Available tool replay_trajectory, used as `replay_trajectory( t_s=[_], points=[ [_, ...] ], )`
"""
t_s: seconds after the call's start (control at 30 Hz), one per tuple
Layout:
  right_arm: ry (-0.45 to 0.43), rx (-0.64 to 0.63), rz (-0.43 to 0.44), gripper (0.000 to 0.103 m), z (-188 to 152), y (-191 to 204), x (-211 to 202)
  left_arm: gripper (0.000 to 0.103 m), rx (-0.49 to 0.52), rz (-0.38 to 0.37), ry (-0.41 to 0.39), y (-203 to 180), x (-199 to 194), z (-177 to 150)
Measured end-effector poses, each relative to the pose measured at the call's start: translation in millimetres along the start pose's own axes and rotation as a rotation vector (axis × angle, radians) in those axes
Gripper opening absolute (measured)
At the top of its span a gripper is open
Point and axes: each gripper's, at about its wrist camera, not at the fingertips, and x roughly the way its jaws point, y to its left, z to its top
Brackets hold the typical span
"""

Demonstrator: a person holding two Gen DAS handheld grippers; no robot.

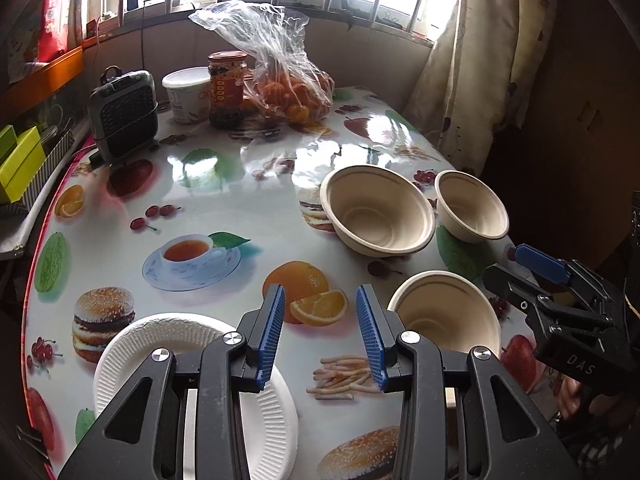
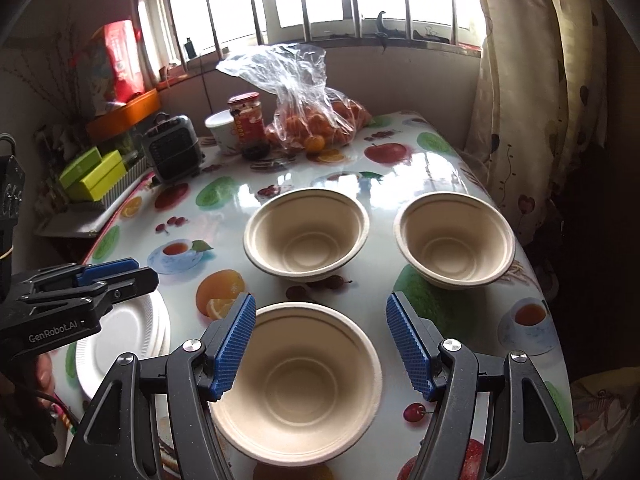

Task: Organize plates and bowls
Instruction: 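Move both open tools away from the plates toward the beige bowls, then close the left tool on a beige bowl rim while the right tool grips another bowl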

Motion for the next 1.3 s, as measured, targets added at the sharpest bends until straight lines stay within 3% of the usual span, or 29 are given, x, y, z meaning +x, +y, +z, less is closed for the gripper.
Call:
replay_trajectory(
  t_s=[0.37, 0.67, 0.87, 1.1, 1.3],
  points=[
    [0.003, 0.012, 0.013, 0.068, 29, -41, 20, 0.039, -0.041, 0.004, 0.010, -9, 30, 31],
    [0.037, -0.008, 0.077, 0.067, 47, -48, 58, 0.038, -0.119, 0.012, 0.041, -2, 62, 49],
    [0.058, -0.018, 0.106, 0.059, 53, -48, 77, 0.038, -0.137, 0.008, 0.054, 1, 75, 57],
    [0.093, -0.026, 0.147, 0.039, 55, -47, 96, 0.032, -0.181, -0.005, 0.074, 7, 88, 59],
    [0.114, -0.016, 0.157, 0.037, 56, -48, 106, 0.032, -0.198, -0.010, 0.097, 11, 96, 57]
  ],
)
